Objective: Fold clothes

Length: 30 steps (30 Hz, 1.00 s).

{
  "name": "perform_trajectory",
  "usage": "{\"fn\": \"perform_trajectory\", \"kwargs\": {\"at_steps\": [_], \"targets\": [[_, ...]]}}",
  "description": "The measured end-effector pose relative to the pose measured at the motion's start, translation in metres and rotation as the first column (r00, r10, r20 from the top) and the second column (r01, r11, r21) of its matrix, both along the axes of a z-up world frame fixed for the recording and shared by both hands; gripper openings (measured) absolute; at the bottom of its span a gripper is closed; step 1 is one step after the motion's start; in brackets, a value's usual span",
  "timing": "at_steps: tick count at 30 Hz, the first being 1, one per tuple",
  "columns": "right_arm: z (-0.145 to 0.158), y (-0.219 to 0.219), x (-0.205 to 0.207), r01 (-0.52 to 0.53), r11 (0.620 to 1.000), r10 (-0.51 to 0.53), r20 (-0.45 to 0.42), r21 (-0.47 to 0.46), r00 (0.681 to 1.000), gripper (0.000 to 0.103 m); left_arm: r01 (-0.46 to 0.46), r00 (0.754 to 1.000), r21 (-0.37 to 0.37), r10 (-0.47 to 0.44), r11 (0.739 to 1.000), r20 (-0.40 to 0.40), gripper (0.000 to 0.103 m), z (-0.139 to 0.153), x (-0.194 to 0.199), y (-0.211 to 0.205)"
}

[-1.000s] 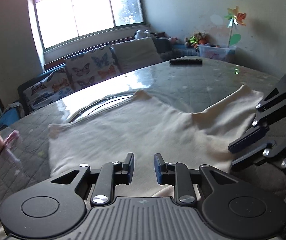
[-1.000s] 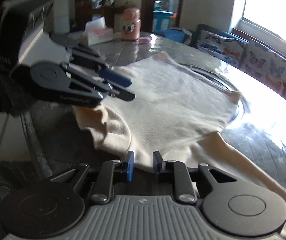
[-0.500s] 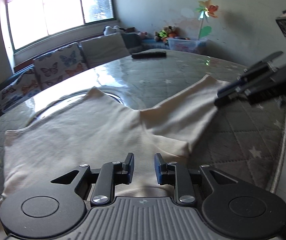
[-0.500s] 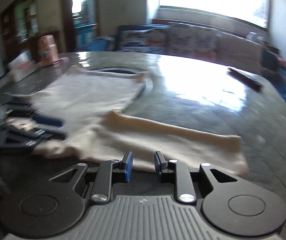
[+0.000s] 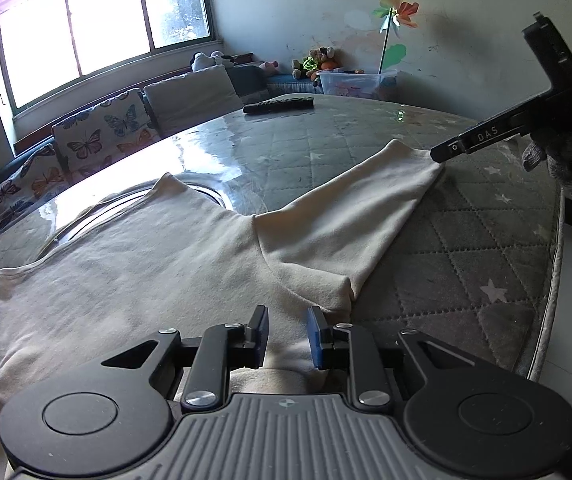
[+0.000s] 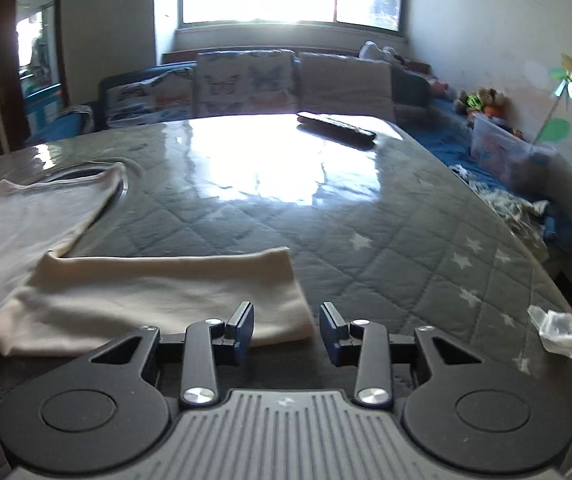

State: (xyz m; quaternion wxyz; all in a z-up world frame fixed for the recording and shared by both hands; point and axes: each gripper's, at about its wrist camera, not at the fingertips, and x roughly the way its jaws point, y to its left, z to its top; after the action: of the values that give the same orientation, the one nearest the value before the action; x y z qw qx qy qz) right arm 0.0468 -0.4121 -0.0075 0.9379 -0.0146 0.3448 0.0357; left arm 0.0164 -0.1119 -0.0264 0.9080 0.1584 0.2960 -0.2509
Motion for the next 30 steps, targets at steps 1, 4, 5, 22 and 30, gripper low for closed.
{"fn": "perform_trajectory", "kwargs": {"at_steps": [1,4,5,22,30], "targets": [[-0.002,-0.003,0.002,0.007,1.0,-0.007,-0.007,0.011,1.0,0.036,0.001,1.0,0.0,-0.001,1.0,0.0,0.023,0.0,0.0,0.0],[-0.008,-0.006,0.005,0.024,0.999,-0.023,-0.025,0.047,0.999,0.036,0.002,1.0,0.001,-0.002,1.0,0.0,0.023,0.0,0.0,-0.001],[-0.01,-0.007,0.007,0.028,0.998,-0.026,-0.029,0.056,0.999,0.036,0.002,1.0,0.002,-0.002,1.0,-0.001,0.023,0.0,0.0,-0.001],[0.011,-0.003,0.034,0.051,0.998,-0.05,0.078,-0.02,0.996,0.004,0.016,1.0,0.013,-0.017,1.0,0.006,0.023,-0.002,0.0,-0.002],[-0.016,-0.012,0.036,0.072,0.996,-0.073,0.022,0.047,0.997,0.011,0.021,1.0,0.016,-0.021,1.0,0.008,0.023,0.0,0.002,-0.002]]}}
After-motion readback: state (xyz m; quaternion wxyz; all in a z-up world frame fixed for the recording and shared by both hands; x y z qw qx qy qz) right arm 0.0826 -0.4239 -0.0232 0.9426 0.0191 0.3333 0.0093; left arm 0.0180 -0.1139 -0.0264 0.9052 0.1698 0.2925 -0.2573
